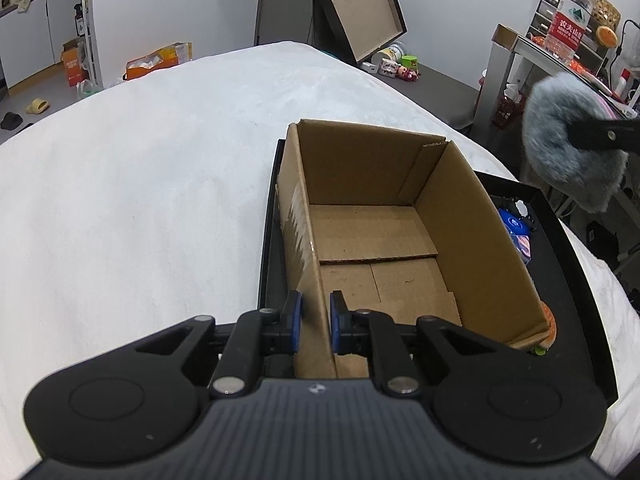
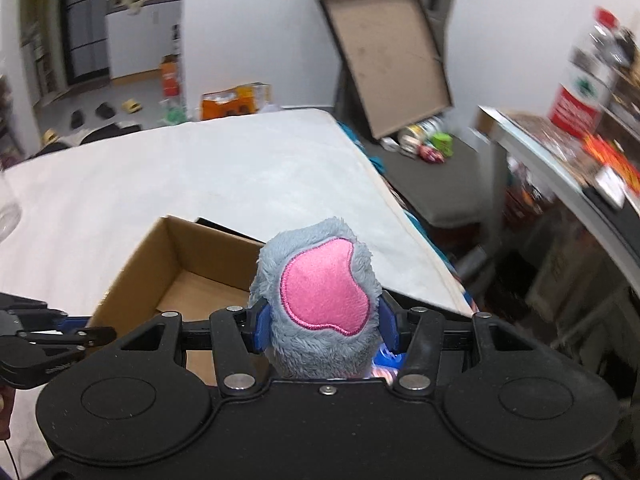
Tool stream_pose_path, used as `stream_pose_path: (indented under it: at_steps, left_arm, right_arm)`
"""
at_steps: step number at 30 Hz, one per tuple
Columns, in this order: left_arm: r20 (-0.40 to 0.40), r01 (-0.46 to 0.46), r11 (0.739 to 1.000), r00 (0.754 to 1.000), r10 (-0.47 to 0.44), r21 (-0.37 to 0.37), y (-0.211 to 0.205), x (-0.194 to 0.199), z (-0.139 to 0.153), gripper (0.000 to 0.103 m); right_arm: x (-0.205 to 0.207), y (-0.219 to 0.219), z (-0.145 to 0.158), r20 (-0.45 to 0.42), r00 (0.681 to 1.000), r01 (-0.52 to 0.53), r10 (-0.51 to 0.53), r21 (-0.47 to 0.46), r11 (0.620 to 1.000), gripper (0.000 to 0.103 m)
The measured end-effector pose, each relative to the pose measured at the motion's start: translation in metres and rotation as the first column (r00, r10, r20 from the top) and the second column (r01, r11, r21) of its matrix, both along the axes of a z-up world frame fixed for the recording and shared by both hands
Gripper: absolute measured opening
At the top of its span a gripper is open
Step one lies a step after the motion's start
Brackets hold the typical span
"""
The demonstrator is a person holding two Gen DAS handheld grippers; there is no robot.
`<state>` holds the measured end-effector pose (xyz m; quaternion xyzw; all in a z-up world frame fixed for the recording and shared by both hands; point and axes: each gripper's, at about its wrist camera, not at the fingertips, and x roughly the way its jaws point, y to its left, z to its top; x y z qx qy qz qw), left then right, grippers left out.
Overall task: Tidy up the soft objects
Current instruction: 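Lift the grey plush and carry it over the cardboard box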
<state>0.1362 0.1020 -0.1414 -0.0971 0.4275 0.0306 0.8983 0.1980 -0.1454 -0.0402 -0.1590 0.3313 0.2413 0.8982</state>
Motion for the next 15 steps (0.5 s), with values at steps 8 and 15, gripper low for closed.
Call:
stream_pose_path:
  at_steps: [8, 15]
  left_arm:
    - [0.004, -0.011, 1.000, 1.000, 0.011, -0.024, 0.004, 0.000, -0.003, 0.013]
    - [-0.003, -0.023, 0.999, 1.000, 0.022, -0.046, 0.013, 0.005, -0.005, 0.013]
  right_arm:
    - [0.001, 0.038, 0.004, 0.011, 0.994, -0.112, 0.113, -0.047, 0.993, 0.050]
    - [-0.002, 0.068, -0.008, 0.015, 0.981, -0.192, 0.194, -0.102, 0.976, 0.051]
